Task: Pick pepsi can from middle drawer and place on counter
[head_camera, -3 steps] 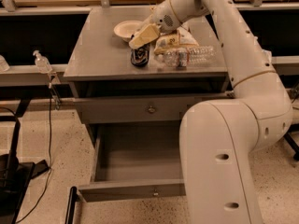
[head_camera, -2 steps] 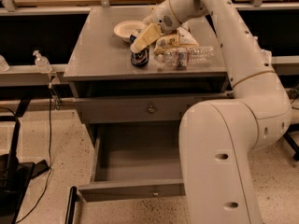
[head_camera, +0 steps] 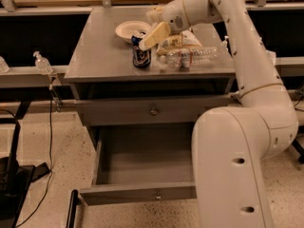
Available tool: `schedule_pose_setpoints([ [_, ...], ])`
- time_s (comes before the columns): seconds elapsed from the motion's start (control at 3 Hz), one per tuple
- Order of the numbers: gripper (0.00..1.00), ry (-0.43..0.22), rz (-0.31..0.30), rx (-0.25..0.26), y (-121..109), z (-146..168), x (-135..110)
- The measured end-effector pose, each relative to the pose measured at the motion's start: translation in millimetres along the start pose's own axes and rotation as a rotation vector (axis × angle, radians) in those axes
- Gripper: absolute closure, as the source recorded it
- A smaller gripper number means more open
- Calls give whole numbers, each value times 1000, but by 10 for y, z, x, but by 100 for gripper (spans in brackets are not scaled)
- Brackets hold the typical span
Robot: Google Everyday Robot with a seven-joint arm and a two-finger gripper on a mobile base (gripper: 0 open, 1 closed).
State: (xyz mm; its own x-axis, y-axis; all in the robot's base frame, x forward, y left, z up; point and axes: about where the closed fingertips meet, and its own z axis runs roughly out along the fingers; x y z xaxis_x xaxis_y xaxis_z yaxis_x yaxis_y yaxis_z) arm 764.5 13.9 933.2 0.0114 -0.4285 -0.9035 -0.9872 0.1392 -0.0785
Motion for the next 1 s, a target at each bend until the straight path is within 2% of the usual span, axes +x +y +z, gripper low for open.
schedule_pose_setpoints([
  [0.33,0,-91,-148,3,70,-143,-273],
  [0.67,0,-68,-263,68,158,-329,-623],
  [1.0,0,-76,-251,51,183,-272,-601],
])
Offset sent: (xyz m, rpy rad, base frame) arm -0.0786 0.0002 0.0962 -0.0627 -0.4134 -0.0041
